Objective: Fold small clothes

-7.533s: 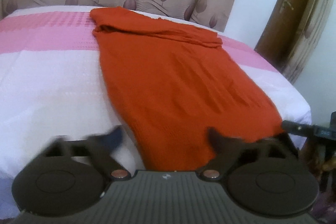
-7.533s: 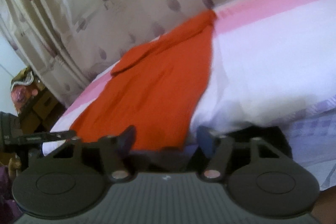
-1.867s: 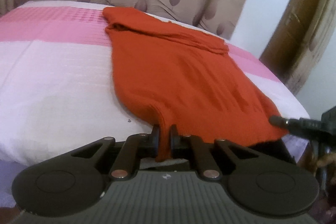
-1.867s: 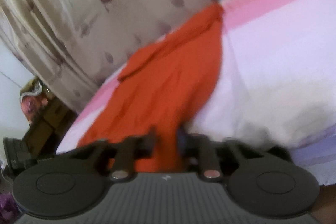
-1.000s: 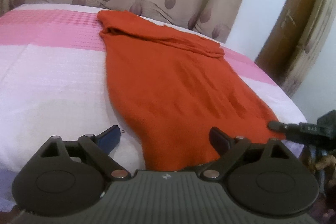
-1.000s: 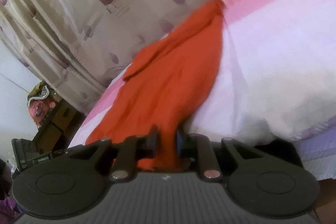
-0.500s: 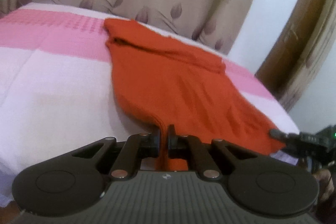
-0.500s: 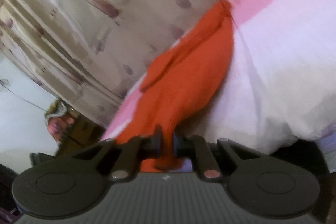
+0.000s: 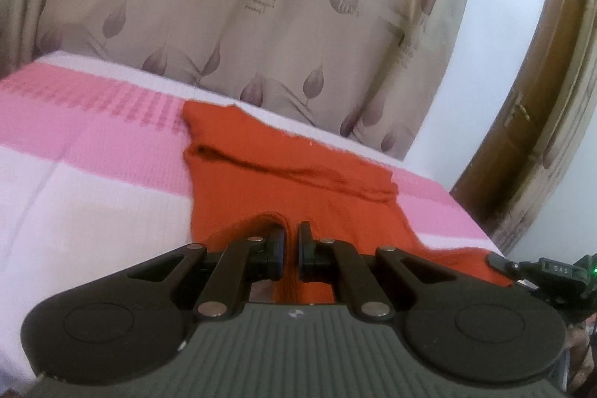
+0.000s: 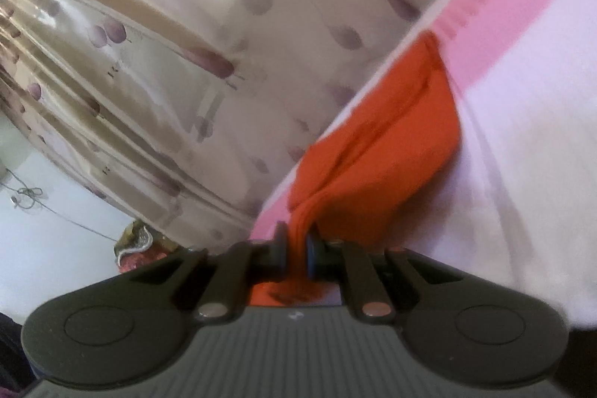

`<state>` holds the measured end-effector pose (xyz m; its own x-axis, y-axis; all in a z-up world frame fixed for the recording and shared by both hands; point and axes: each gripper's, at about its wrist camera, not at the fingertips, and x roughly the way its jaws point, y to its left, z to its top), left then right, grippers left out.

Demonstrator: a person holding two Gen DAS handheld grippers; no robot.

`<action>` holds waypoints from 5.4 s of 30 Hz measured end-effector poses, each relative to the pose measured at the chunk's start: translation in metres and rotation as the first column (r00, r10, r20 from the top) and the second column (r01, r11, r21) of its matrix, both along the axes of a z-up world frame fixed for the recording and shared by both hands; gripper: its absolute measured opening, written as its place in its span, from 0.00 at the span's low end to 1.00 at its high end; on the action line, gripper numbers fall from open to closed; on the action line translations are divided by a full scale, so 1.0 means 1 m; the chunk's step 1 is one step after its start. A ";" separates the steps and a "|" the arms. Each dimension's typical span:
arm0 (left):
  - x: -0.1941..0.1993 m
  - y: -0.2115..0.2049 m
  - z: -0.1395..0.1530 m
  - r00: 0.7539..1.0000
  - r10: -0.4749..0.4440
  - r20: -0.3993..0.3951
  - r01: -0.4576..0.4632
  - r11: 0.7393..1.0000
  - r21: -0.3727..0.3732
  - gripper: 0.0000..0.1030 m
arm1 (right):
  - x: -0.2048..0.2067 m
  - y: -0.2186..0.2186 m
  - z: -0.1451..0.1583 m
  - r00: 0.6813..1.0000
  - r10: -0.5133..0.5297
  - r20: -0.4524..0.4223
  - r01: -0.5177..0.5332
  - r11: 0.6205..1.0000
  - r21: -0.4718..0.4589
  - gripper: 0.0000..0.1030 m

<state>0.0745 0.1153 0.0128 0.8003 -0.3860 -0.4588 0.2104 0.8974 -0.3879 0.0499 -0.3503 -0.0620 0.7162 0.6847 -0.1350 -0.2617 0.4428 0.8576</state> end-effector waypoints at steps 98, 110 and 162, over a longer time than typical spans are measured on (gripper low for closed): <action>0.237 0.003 -0.024 0.979 0.169 0.113 -0.187 0.966 0.178 0.85 | 0.271 0.048 -0.001 0.987 0.117 0.110 -0.005 0.706 -0.709 0.09; 0.256 -0.033 -0.068 0.999 -0.031 -0.009 0.032 0.934 0.357 0.36 | 0.273 0.040 -0.005 0.991 0.093 0.096 -0.008 0.758 -0.653 0.09; 0.273 -0.029 -0.023 0.978 0.147 0.146 -0.181 0.951 0.252 0.03 | 0.279 0.018 0.018 0.968 -0.065 0.243 0.191 0.821 -0.539 0.07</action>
<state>0.3471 0.0867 -0.0101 0.8992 -0.1237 -0.4196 0.0829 0.9900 -0.1143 0.3289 -0.3320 -0.0437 0.8458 0.4385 -0.3037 -0.3099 0.8673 0.3895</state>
